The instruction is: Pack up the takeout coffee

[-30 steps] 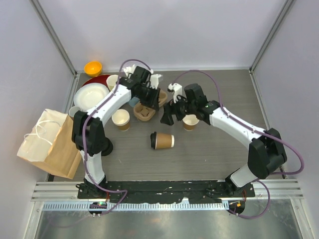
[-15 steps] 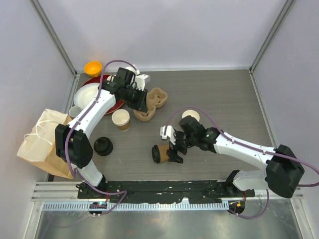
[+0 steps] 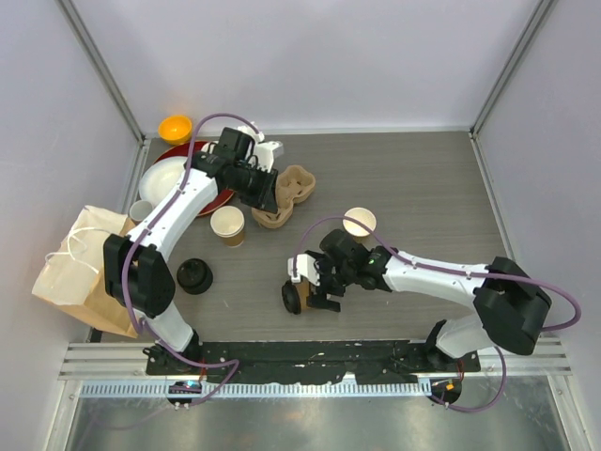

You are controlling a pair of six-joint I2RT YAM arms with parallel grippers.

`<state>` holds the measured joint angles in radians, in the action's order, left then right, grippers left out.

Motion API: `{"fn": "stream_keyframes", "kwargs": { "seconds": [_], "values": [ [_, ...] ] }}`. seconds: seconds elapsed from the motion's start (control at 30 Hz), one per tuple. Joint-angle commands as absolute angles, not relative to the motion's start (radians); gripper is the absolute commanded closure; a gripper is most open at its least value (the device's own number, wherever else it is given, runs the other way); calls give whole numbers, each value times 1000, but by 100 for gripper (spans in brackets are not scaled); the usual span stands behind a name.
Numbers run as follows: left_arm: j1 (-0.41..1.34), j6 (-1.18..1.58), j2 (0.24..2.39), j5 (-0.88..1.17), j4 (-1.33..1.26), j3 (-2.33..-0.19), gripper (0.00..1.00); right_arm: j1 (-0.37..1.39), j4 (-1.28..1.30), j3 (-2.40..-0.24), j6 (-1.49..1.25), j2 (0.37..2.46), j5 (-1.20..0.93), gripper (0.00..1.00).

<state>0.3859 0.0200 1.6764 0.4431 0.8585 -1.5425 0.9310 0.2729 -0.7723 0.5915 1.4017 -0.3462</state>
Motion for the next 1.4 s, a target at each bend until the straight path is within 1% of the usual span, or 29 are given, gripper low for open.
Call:
{"fn": "stream_keyframes", "kwargs": {
  "seconds": [0.0,0.43,0.57,0.67,0.83,0.93,0.97,1.13,1.2,1.33,1.37],
  "values": [
    [388,5,1643,472,871,-1582,75,968,229,-799,635,1422,-356,8],
    [357,-49,1644,483,907,-1589,76,983,153,-885,644,1589,-382,8],
    [350,-60,1643,489,925,-1597,76,985,166,-879,646,1594,-383,12],
    [345,-63,1643,503,940,-1608,77,983,161,-865,644,1578,-394,17],
    [333,-67,1637,517,953,-1626,78,980,98,-825,620,1555,-396,22],
    [331,-78,1634,523,974,-1635,78,965,28,-793,577,1533,-422,26],
    [331,-80,1635,528,976,-1638,78,953,-26,-772,568,1526,-431,26],
    [331,-92,1641,534,1008,-1638,78,927,-109,-730,534,1503,-460,26],
    [330,-95,1643,551,1022,-1651,78,913,-182,-697,503,1491,-463,26],
    [331,-118,1634,566,1052,-1713,78,853,-429,-608,390,1453,-511,27],
    [331,-124,1629,568,1072,-1750,78,844,-531,-582,361,1441,-524,27]
  ]
}}
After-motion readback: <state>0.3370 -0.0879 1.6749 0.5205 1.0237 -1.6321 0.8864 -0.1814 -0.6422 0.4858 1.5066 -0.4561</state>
